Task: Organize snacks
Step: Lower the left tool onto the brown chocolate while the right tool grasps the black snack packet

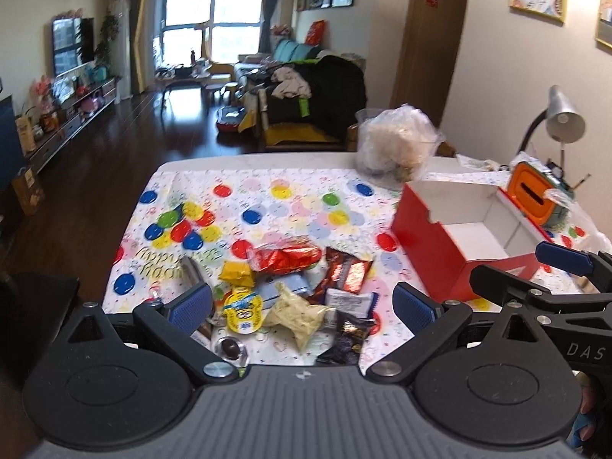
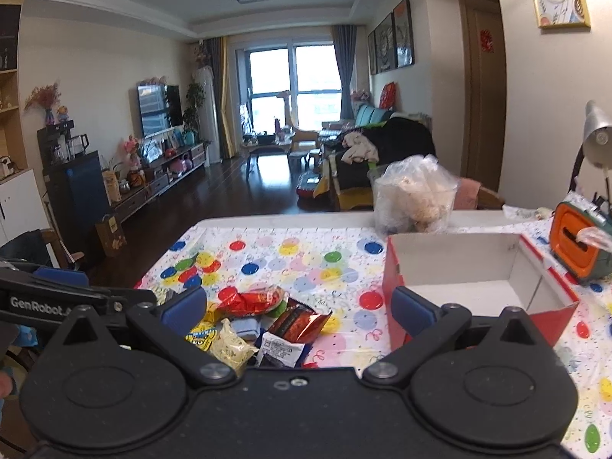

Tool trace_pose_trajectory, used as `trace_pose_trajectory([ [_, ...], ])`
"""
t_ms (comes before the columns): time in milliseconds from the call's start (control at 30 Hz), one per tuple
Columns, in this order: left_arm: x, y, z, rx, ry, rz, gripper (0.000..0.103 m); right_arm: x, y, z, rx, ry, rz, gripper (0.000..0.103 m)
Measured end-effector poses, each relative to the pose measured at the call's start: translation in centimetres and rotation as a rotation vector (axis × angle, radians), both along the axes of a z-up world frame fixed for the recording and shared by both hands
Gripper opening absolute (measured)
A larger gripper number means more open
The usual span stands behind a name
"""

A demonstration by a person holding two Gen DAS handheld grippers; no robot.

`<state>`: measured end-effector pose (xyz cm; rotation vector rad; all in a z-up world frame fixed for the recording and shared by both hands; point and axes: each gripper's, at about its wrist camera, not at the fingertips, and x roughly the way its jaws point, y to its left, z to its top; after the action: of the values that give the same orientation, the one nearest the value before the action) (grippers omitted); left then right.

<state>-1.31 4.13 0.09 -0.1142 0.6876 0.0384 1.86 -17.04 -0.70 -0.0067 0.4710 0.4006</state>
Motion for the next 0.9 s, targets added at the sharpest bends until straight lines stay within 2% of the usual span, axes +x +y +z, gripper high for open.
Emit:
trace_pose_trajectory([
  [200,1.6,2.2,-1.1,-0.015,0.068,0.089,0.101,3.2,1.3,-2.0,-0.041,0.055,0.089,0.103],
  [367,3.0,4.1,-3.4,-0.041,0.167,0.16,0.101,5.2,2.2,-4.1,-0.096,0.121,0.186,0.101],
  [733,5.1,6.8,-7.5,-0.098,0.289,0.245,0.1,8.4,4.5,-9.3,-0.227,0.258,0.333,0.094],
  [800,5.4,7.1,-8.3,-0.099,0.302,0.252,0.1,8.7,4.9,-10.3,-0.232,0.306,0.339,0.093],
  [900,5.7,7.7,-9.4,-0.09,0.321,0.282,0.098,9.8,5.0,-11.7,-0.194,0.402,0.321,0.087],
])
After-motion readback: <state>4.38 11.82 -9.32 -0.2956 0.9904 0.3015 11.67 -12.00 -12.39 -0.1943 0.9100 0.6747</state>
